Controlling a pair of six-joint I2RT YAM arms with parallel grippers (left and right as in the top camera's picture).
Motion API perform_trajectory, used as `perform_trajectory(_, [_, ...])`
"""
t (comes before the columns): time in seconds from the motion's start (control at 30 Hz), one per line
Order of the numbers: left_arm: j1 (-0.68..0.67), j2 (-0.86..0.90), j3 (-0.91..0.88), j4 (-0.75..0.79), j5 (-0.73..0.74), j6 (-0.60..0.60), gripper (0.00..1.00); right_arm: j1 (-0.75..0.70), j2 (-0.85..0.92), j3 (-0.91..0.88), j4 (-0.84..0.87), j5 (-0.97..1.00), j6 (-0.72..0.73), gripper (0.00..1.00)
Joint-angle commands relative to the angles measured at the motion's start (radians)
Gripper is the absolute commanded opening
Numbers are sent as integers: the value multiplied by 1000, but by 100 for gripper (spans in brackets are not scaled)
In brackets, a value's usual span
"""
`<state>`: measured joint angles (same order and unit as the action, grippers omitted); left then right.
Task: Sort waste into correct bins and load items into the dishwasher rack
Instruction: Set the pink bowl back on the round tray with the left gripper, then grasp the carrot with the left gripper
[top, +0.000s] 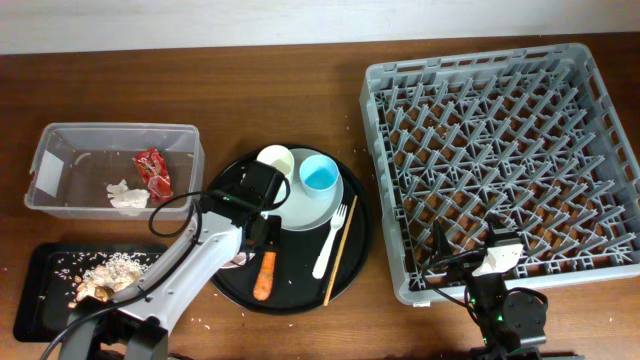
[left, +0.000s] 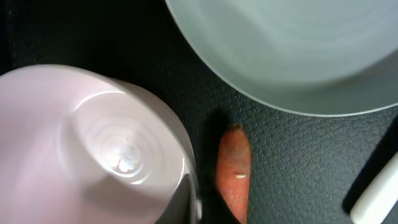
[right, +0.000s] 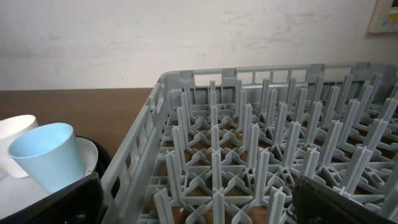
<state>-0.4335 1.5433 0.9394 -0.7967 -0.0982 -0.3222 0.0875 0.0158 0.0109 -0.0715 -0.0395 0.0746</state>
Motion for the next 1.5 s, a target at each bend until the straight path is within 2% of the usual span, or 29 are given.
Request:
perform_trajectory(0.0, [-3,-1,-9,4,-4,-6,46,-5,-7,-5,-4,2,0,99])
perform_trajectory(0.03, [-3,-1,1,3,-4,-6,52,-5,-7,-5,-4,2,0,99])
perform_trajectory(0.1, [-3,-3,44,-32,-3,-6,55,-5,-7,-5,-4,2,0,98])
perform_trajectory(0.17, [-10,-29,87,-98,-3,-6,55,-5,-7,-5,-4,2,0,99])
perform_trajectory(0.3, [-72,-230,93,-238,16,-59,50,-5,-7,-5,-4,2,0,99])
perform_trajectory(0.33, [-91,-253,93,-276,76,-59,60,-5,-7,-5,-4,2,0,99])
perform_trajectory(0.37, [-103,-253,90,-303,160,-58,99,-5,-7,-5,-4,2,0,99])
perform_trajectory(0.4, [-103,-253,71,-312,193,-60,99,-5,-7,-5,-4,2,0,99])
perform_trajectory(0.43, [-103,-253,47,-309,188,-60,84,-5,-7,-5,-4,2,0,99])
perform_trajectory(0.47, [-103,-253,-1,-286,187,-85,55,-5,-7,-5,-4,2,0,99])
perform_trajectory(0.5, [-103,-253,-54,-251,188,-127,48,-5,-7,-5,-4,2,0,99])
perform_trajectory(0.57, [-103,-253,-118,-204,188,-138,37,-5,-7,-5,-4,2,0,99])
perform_trajectory(0.73, [-103,-253,-246,6,164,-138,33,-5,-7,-5,-4,2,0,99])
perform_trajectory(0.97, [-103,-251,-254,64,74,-137,34,-5,-7,-5,-4,2,0,99])
perform_trajectory(1.1, [-193,-220,-254,102,1,-140,34,-5,-7,-5,-4,2,0,99])
perform_trajectory(1.17, [-223,-212,-254,105,-66,-182,34,-5,-7,-5,-4,2,0,99])
perform_trajectory(1.47, [-223,-80,-254,153,-66,-209,34,-5,-7,-5,-4,2,0,99])
